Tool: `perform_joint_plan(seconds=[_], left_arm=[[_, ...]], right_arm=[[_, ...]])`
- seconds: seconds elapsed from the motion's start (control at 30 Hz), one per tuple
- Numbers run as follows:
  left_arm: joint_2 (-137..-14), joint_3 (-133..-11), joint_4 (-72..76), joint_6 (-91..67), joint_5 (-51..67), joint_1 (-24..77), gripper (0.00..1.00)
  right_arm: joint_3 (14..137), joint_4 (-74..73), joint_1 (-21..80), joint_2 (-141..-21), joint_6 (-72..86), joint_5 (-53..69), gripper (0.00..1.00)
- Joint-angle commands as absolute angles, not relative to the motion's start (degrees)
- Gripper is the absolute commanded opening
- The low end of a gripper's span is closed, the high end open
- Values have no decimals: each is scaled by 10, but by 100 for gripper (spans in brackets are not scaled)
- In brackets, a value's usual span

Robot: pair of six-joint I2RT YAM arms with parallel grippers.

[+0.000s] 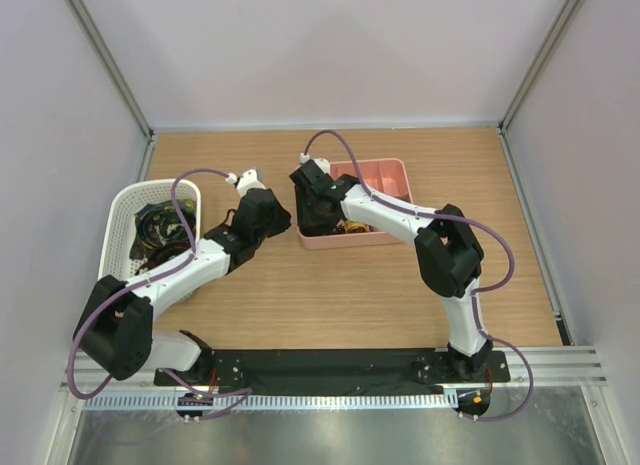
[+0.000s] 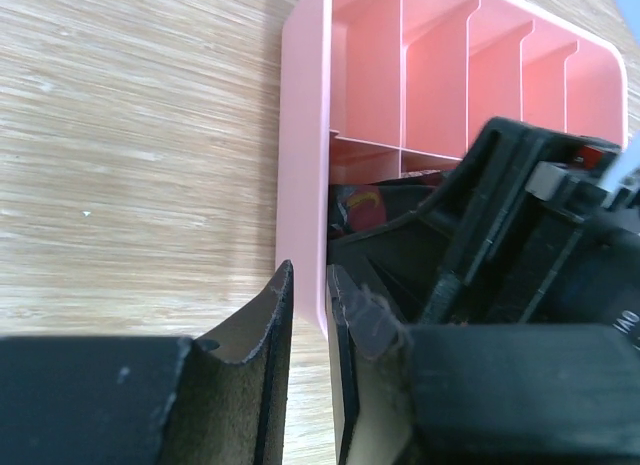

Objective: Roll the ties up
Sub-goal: Place the rolled tie into the container

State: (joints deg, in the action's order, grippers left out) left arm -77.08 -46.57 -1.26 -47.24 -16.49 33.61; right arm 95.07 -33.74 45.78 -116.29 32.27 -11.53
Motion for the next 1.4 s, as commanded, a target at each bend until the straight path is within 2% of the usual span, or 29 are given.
perform_joint_plan(seconds=[0.0, 0.5, 0.67, 0.73, 0.8, 0.9, 0.97, 1.1, 1.13, 1.23, 1.3, 1.37], left_arm=[[-758, -466, -15, -458, -183, 333, 20], [-752, -451, -17, -439, -180, 333, 20], [-743, -444, -19, -435, -184, 333, 20], [-739, -444, -23, -434, -184, 333, 20], [-737, -444, -25, -433, -184, 333, 20], [-732, -444, -29, -432, -184, 333, 20], [-730, -443, -31, -430, -185, 333, 20], [-723, -439, -33, -427, -187, 333, 20], [-722, -437, -33, -426, -187, 333, 20], [-722, -437, -35, -425, -187, 333, 20], [-722, -438, -37, -425, -185, 333, 20], [-722, -439, -38, -424, -185, 333, 20]], right_arm=[[991, -375, 463, -1184, 352, -153, 1], [1028, -430, 467, -1279, 365, -171, 2], [1016, -417, 468, -1240, 365, -183, 27], [1031, -429, 467, -1232, 361, -182, 29], [1045, -439, 468, -1234, 358, -176, 38], [1050, -441, 467, -1236, 358, -173, 41], [1050, -439, 468, -1238, 359, -167, 53], [1050, -436, 468, -1239, 361, -166, 54], [1051, -436, 469, -1239, 361, -164, 66], [1054, -436, 469, -1237, 361, -164, 65], [1056, -436, 468, -1236, 360, -163, 72], [1057, -439, 468, -1237, 359, -163, 69]])
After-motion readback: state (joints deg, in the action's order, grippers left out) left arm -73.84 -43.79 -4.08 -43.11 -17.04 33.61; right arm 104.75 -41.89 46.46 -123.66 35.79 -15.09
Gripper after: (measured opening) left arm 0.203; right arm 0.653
